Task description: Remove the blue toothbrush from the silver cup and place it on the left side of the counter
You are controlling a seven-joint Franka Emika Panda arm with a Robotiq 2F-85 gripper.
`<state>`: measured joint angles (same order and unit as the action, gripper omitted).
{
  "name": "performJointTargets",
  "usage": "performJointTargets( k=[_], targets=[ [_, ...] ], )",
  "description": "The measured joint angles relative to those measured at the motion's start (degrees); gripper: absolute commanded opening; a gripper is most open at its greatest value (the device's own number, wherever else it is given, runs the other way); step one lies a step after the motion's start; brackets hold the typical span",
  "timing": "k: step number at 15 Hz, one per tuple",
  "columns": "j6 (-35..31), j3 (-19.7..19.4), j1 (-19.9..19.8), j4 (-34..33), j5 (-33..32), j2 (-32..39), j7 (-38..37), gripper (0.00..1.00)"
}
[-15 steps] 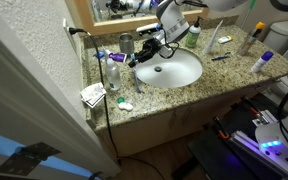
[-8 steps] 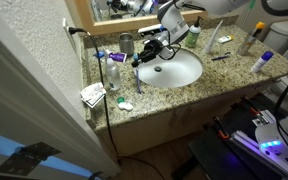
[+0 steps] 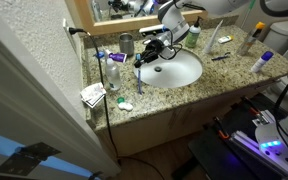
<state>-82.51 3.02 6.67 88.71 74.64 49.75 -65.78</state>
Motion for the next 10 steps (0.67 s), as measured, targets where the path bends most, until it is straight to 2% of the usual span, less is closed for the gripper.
performJointTargets(
  k=[1, 7, 10],
  targets=[
    [0.0, 0.0, 0.0, 0.02, 0.02, -0.01, -0.1, 0.02],
    [0.02, 0.84, 0.27, 0.01, 0.84, -0.05, -0.28, 0.02],
    [-0.95, 1.53, 1.91, -0.24, 1.36, 0.08, -0.76, 0.02]
  ],
)
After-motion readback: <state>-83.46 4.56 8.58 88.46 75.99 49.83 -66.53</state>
